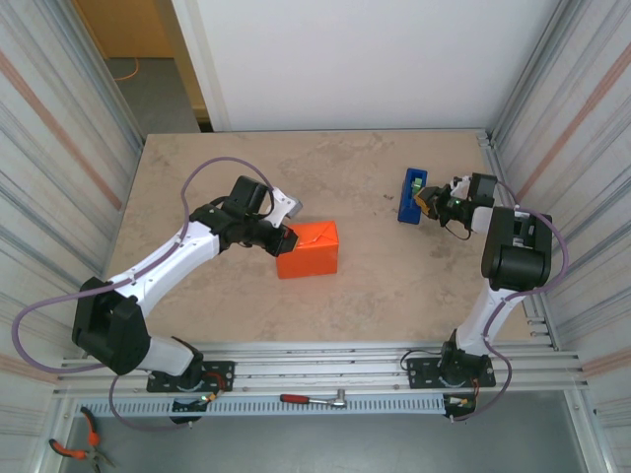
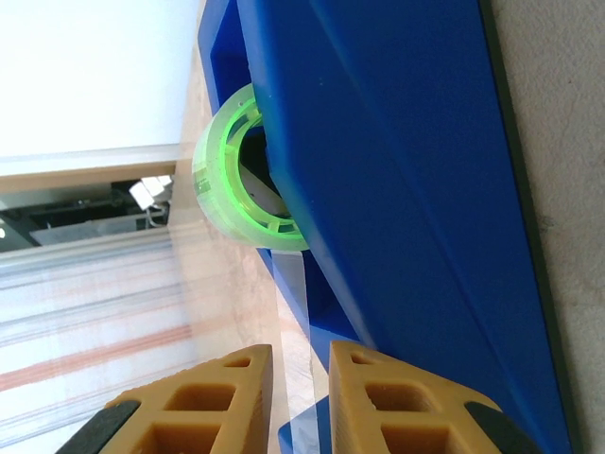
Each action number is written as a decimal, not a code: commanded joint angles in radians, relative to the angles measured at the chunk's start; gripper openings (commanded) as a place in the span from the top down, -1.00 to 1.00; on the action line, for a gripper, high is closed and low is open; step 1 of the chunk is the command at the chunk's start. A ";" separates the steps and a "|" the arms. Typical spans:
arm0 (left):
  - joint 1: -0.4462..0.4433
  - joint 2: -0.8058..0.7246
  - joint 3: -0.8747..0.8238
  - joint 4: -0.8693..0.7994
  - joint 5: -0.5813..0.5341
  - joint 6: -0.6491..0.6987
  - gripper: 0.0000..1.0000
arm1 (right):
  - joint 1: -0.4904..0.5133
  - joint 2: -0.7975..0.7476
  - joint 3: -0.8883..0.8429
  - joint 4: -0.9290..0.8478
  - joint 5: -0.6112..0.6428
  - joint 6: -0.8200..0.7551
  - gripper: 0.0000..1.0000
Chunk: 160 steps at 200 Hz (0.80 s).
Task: Wrap the gift box in paper
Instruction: Tear off the tape with the cutter.
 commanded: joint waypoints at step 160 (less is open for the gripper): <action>-0.017 0.079 -0.069 -0.139 -0.103 0.005 1.00 | 0.014 -0.074 -0.048 0.085 -0.082 0.117 1.00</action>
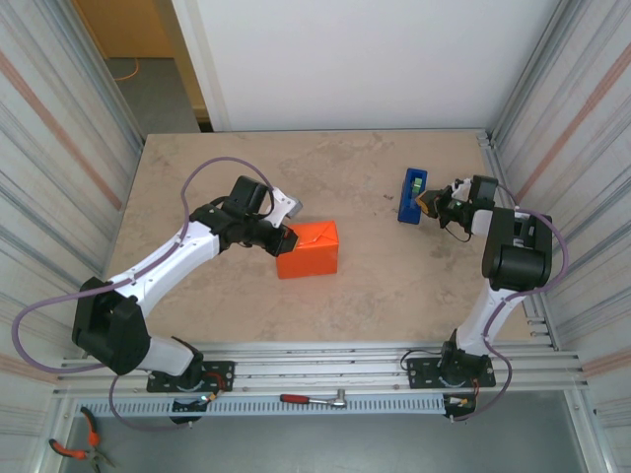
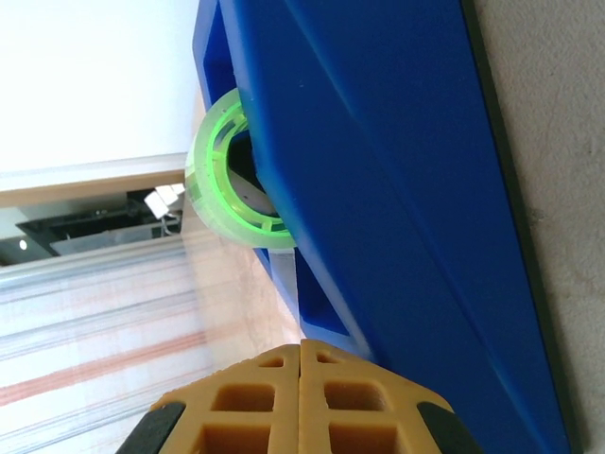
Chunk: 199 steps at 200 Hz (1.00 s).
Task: Wrap the gift box in paper
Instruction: Tear off the tape with the cutter.
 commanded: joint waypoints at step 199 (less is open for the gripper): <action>-0.022 0.078 -0.071 -0.140 -0.102 0.005 1.00 | 0.043 -0.251 -0.177 0.024 -0.040 0.078 1.00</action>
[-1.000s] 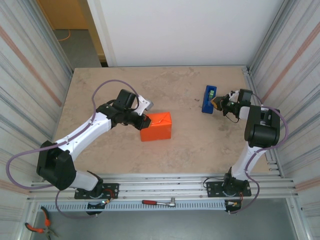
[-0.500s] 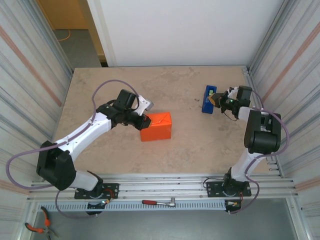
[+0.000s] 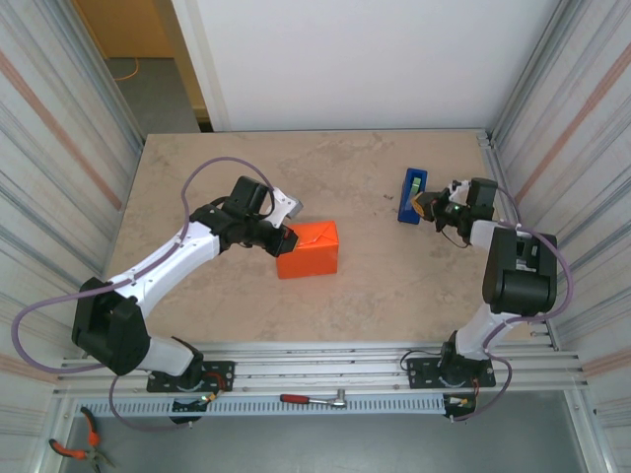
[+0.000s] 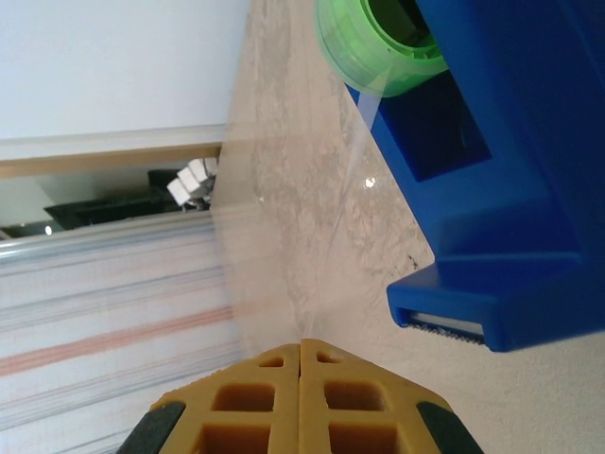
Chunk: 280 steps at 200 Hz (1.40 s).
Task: Wrap the gift box in paper
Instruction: Tear off the tape with the cutter.
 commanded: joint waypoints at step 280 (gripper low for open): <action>-0.022 0.074 -0.071 -0.135 -0.098 0.005 1.00 | -0.039 0.012 -0.188 0.085 -0.024 -0.028 1.00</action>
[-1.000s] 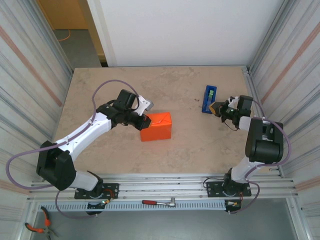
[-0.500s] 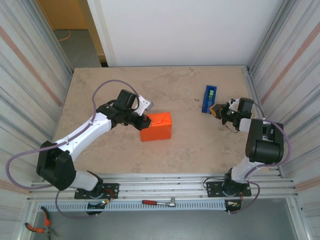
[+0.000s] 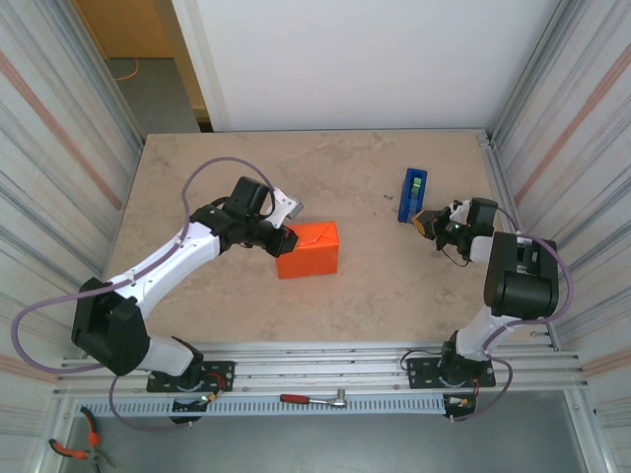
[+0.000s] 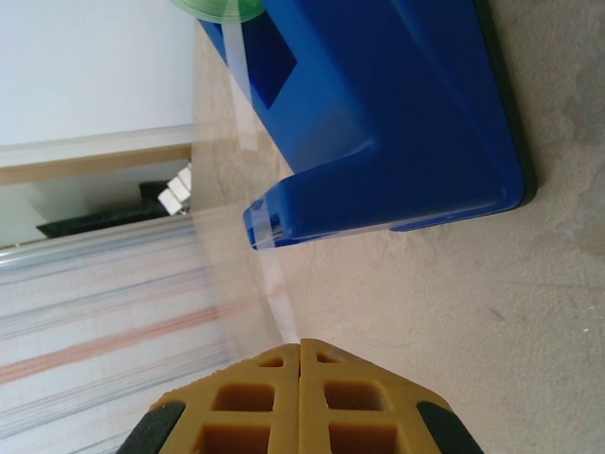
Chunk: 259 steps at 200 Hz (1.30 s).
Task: Wrap the gift box in paper
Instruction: Tear off the tape with the cutter.
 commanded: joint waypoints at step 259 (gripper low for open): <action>-0.016 0.071 -0.075 -0.137 -0.095 0.008 1.00 | 0.088 0.002 -0.024 0.097 -0.027 0.095 1.00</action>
